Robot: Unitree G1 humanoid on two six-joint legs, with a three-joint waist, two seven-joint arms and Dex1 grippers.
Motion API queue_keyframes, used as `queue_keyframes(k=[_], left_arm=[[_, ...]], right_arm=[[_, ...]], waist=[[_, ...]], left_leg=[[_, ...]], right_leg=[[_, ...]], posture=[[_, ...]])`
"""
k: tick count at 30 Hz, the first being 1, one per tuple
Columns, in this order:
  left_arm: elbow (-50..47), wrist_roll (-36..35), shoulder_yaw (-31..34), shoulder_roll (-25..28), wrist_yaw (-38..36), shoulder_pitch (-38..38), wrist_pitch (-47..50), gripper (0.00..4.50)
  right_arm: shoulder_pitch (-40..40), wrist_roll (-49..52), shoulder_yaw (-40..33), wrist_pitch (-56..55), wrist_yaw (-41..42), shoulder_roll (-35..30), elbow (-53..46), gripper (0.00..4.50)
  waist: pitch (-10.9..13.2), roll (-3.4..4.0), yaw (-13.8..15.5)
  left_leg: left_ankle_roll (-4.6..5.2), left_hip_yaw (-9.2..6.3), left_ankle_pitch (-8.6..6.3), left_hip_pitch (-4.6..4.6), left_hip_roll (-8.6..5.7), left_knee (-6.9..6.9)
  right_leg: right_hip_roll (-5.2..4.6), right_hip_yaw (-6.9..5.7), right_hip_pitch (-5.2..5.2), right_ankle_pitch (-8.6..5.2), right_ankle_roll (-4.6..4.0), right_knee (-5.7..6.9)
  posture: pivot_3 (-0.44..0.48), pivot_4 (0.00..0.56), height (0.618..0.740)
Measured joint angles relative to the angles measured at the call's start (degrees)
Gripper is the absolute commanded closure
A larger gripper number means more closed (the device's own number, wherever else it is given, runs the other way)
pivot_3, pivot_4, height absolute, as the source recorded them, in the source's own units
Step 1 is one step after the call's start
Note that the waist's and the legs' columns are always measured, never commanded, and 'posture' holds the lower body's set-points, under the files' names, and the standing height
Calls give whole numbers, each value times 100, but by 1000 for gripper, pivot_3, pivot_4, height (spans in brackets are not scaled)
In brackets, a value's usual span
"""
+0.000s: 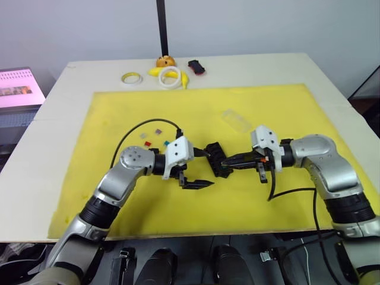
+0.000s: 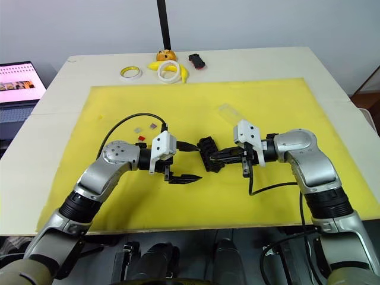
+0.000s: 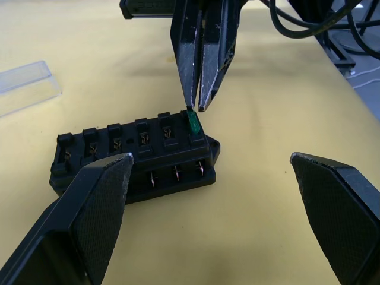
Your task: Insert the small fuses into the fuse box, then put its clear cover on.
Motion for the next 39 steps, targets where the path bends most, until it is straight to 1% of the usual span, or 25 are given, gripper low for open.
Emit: queue_keyframes(k=[6,10,16,24,31,39], left_arm=[[0,1,-1,-8,21,-31,2,0],[0,1,-2,-18,41,-64,10,0],[7,4,-2,-25,45,-94,10,0],[129,7,-3,-24,39,-102,9,0],[260,18,-2,-45,35,-275,-36,0],[344,23,-3,-74,7,-277,-99,0]], right_arm=[[157,-22,7,-156,-123,6,132,4461],[208,-248,118,-279,-255,-8,223,4461],[361,-443,234,-612,-399,-56,142,4461],[398,-440,228,-405,-565,-57,-57,4461],[490,-387,206,-303,-578,-176,-272,4461],[497,-315,184,-222,-698,-200,-288,4461]], waist=[[0,0,-3],[-1,1,-4],[-1,1,8],[-1,1,2],[-1,1,6],[-1,1,9]], left_leg=[[0,0,0,0,-1,0],[0,0,0,2,-1,0],[0,-2,0,38,-1,-2],[0,-2,0,39,0,-2],[0,-2,0,37,-1,-3],[0,-2,0,36,-1,-3]], right_leg=[[0,0,1,0,0,0],[0,0,1,0,0,0],[1,0,45,0,0,-6],[2,0,45,0,0,-5],[1,0,43,0,0,-6],[1,0,42,0,0,-6]], posture=[[0,150,740],[0,150,740],[0,150,740],[0,150,740],[0,150,740],[0,150,740]])
